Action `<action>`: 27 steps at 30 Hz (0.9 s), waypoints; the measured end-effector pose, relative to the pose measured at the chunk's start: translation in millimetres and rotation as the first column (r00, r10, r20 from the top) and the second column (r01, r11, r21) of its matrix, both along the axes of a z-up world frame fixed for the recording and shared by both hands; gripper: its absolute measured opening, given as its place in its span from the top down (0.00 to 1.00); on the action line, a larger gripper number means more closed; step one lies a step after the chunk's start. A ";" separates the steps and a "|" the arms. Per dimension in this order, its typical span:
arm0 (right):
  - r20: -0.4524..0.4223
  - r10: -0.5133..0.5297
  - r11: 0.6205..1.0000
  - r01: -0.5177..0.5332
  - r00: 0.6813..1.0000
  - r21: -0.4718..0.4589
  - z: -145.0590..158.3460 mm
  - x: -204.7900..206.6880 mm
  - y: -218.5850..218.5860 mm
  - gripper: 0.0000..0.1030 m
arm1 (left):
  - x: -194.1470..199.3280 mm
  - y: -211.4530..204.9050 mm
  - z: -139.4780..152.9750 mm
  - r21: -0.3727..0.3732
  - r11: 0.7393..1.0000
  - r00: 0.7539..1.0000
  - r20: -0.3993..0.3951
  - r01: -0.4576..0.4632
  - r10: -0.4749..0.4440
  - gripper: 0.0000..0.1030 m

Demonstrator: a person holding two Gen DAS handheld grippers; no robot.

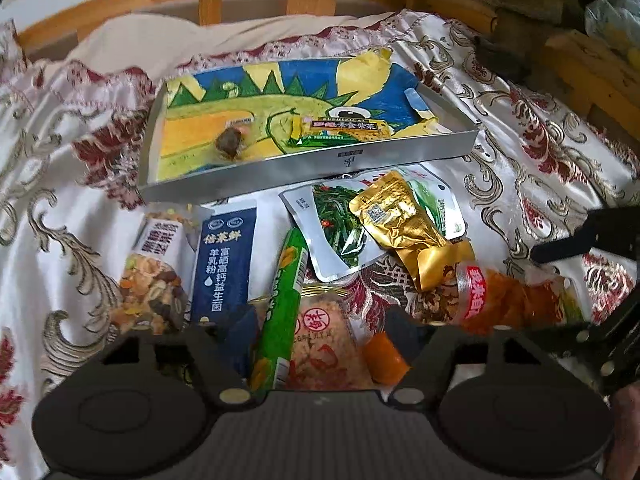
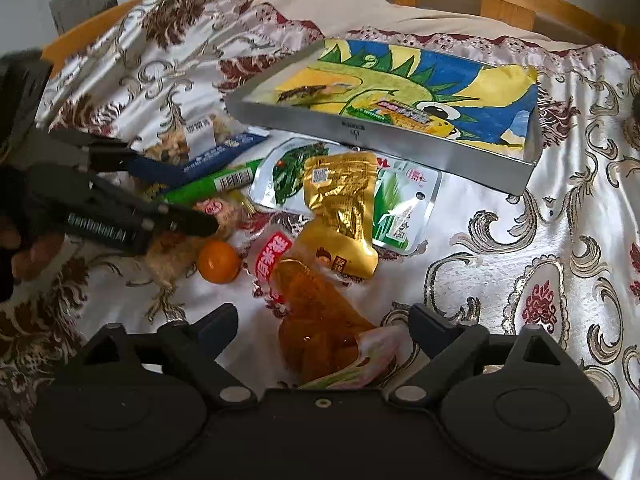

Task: Organize snacks
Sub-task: 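Move both tools down toward the snack pile in front of the tray, then grasp green tube snack with left tool while right tool grasps orange-red bag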

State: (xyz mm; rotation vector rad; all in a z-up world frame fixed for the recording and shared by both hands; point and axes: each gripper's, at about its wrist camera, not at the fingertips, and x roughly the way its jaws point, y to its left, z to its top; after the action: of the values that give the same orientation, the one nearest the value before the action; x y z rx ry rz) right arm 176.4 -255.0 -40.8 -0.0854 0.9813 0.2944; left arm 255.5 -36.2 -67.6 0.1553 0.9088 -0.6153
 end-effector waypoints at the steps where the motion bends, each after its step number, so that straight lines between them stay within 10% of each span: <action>1: -0.003 0.005 1.000 -0.005 1.000 -0.002 -1.1 0.4 1.7 0.15 | 2.5 0.8 -1.1 -0.005 1.000 1.000 -0.006 -0.002 0.002 0.36; 17: -0.026 0.034 0.983 -0.038 0.999 -0.178 -30.3 9.8 17.1 0.19 | 13.6 -0.5 -6.2 0.049 0.997 0.998 -0.001 -0.056 0.057 0.80; 27: -0.032 -0.012 0.986 0.006 0.999 -0.166 -28.4 10.5 17.9 0.32 | 19.0 -2.9 -8.9 0.042 0.997 0.997 -0.003 -0.071 0.071 0.79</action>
State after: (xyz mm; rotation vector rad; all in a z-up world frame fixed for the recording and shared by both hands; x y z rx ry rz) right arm 187.0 -237.1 -69.2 -0.2281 1.0376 0.2059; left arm 274.5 -39.1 -76.5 0.1588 0.9278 -0.5306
